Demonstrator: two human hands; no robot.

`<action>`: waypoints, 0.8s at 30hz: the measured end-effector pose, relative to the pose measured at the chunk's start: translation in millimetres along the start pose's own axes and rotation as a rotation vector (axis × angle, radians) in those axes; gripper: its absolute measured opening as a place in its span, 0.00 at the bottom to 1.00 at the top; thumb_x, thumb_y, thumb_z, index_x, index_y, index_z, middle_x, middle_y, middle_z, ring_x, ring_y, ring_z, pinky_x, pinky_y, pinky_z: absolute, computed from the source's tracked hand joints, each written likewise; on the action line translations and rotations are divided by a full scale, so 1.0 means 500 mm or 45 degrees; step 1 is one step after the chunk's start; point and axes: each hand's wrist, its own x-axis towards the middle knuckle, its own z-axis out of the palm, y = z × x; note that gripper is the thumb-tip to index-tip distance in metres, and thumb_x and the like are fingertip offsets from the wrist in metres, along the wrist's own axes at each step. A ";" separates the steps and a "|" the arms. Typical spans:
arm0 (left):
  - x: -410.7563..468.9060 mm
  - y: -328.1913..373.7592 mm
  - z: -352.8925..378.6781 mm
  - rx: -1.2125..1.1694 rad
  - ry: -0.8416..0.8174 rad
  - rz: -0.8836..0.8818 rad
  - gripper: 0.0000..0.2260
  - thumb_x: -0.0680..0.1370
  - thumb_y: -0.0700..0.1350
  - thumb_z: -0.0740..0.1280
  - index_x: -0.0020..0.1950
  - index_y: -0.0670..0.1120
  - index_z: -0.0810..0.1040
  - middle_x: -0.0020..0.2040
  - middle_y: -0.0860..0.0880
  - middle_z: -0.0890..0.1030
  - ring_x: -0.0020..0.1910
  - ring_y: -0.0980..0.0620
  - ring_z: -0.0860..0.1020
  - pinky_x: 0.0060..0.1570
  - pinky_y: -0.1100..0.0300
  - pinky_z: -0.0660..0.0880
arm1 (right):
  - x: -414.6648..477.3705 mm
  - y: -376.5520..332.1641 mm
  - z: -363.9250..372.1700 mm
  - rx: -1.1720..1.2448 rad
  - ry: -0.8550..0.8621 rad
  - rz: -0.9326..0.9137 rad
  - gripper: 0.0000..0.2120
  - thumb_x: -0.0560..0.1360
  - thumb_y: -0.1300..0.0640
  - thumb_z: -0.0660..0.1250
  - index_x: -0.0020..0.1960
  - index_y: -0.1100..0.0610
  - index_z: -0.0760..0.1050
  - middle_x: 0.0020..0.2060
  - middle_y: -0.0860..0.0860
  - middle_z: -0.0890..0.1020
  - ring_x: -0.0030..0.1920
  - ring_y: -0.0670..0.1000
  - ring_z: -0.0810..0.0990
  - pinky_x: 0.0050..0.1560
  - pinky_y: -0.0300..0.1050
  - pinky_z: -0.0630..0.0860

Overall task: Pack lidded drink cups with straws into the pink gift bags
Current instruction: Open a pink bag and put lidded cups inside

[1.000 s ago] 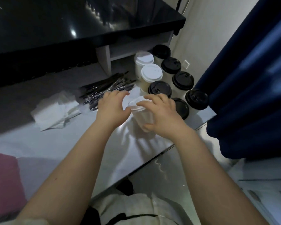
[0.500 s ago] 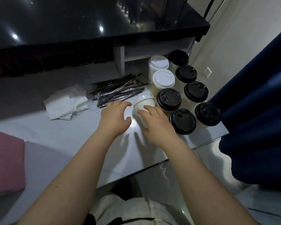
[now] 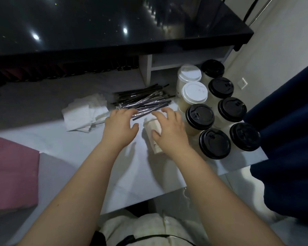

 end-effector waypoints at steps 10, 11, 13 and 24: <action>0.005 -0.035 -0.023 -0.021 0.021 -0.050 0.21 0.74 0.45 0.67 0.68 0.52 0.74 0.64 0.49 0.77 0.65 0.43 0.69 0.62 0.49 0.67 | 0.039 -0.039 0.040 0.153 -0.356 0.168 0.33 0.69 0.47 0.73 0.67 0.53 0.61 0.65 0.53 0.64 0.59 0.61 0.71 0.50 0.51 0.70; 0.003 -0.039 -0.027 -0.010 0.033 -0.061 0.21 0.74 0.45 0.67 0.68 0.52 0.74 0.64 0.49 0.77 0.65 0.43 0.69 0.61 0.49 0.66 | 0.035 -0.041 0.041 0.172 -0.303 0.137 0.32 0.69 0.48 0.73 0.66 0.54 0.62 0.65 0.54 0.64 0.59 0.61 0.71 0.51 0.52 0.71; -0.004 -0.045 -0.038 -0.008 0.065 -0.087 0.21 0.74 0.45 0.67 0.68 0.52 0.73 0.64 0.48 0.76 0.65 0.42 0.68 0.60 0.49 0.66 | 0.024 -0.045 0.037 0.271 -0.182 0.064 0.29 0.68 0.50 0.74 0.61 0.56 0.63 0.65 0.54 0.64 0.59 0.60 0.69 0.53 0.52 0.70; -0.159 -0.035 -0.092 0.026 0.237 -0.167 0.22 0.75 0.44 0.66 0.70 0.52 0.72 0.68 0.50 0.74 0.68 0.44 0.66 0.64 0.47 0.64 | -0.084 -0.091 -0.019 0.463 -0.053 -0.242 0.43 0.64 0.51 0.77 0.73 0.49 0.59 0.67 0.49 0.63 0.66 0.51 0.61 0.58 0.42 0.65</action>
